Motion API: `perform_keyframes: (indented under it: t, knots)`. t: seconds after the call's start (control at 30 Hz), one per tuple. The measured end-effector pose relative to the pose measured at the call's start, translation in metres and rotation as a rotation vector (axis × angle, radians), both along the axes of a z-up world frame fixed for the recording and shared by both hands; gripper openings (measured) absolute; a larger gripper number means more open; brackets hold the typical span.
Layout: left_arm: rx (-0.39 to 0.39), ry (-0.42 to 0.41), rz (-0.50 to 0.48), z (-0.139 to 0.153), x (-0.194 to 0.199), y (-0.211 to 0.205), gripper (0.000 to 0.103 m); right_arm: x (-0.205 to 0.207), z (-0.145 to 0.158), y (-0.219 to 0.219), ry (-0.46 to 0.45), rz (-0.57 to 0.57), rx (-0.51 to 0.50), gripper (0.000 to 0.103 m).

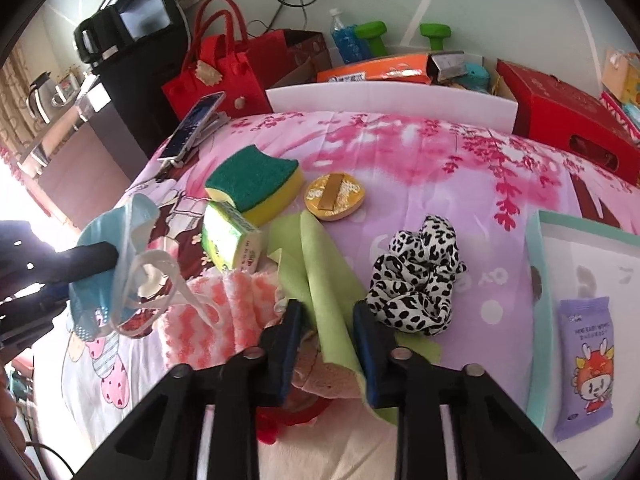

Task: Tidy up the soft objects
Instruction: 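Grasp the blue face mask with the left gripper while the right gripper grasps the light-green cloth, then carry the mask and cloth over the white tray and release them inside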

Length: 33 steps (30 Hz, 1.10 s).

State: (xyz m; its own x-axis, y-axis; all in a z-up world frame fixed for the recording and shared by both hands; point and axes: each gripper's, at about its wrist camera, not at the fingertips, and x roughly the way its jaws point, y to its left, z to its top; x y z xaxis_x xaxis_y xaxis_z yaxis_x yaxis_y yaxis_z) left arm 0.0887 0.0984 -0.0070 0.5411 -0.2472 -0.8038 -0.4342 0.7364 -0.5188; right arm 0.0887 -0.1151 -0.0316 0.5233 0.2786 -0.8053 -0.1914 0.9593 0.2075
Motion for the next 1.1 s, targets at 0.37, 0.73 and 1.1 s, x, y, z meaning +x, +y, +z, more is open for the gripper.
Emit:
perform_keyframes:
  t: [0.37, 0.73, 1.1]
  knots:
    - [-0.001, -0.002, -0.008, 0.000, 0.000, -0.002, 0.011, -0.002, 0.005, -0.012, -0.008, -0.028, 0.069, 0.006]
    - [0.000, -0.007, -0.011, 0.002, 0.000, -0.004, 0.011, -0.008, 0.026, -0.025, -0.072, -0.072, 0.096, 0.004]
    - [0.019, -0.087, -0.025, 0.027, -0.006, -0.010, 0.011, -0.034, 0.079, -0.044, -0.226, -0.103, 0.201, 0.004]
